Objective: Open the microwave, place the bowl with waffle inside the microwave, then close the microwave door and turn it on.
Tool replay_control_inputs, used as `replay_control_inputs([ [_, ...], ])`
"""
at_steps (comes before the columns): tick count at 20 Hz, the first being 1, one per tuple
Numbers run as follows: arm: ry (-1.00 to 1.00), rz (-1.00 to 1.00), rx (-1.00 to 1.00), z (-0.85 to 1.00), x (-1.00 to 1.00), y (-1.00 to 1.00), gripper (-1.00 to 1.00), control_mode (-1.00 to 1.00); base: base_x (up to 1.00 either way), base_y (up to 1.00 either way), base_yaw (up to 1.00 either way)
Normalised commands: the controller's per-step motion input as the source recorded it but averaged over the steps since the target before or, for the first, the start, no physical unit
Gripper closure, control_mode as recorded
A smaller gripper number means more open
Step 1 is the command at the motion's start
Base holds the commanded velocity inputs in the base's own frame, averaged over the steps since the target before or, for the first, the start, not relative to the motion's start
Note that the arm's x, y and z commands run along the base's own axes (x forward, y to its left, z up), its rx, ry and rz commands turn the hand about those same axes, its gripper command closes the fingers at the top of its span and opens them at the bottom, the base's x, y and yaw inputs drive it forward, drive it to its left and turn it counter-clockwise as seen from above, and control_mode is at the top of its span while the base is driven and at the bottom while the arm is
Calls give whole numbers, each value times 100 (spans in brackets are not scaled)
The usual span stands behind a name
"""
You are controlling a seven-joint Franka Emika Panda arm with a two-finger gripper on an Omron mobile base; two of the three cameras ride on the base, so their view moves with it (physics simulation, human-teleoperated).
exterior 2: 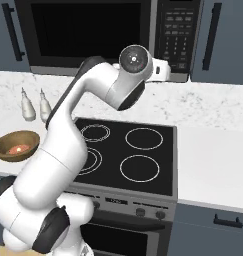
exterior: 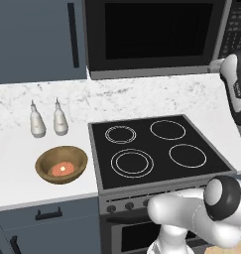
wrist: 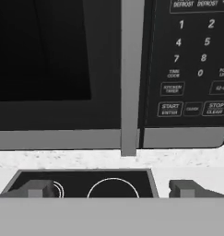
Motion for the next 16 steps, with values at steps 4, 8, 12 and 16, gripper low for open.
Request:
replay_control_inputs([
  [4, 3, 0, 2, 15, 45, 0, -100, -100, 0, 0, 0],
  [8, 3, 0, 3, 12, 50, -4, -100, -100, 0, 0, 0],
  [12, 0, 0, 5, 0, 46, -8, -100, -100, 0, 0, 0],
  [16, -3, 0, 10, 0, 27, -14, -100, -100, 0, 0, 0],
])
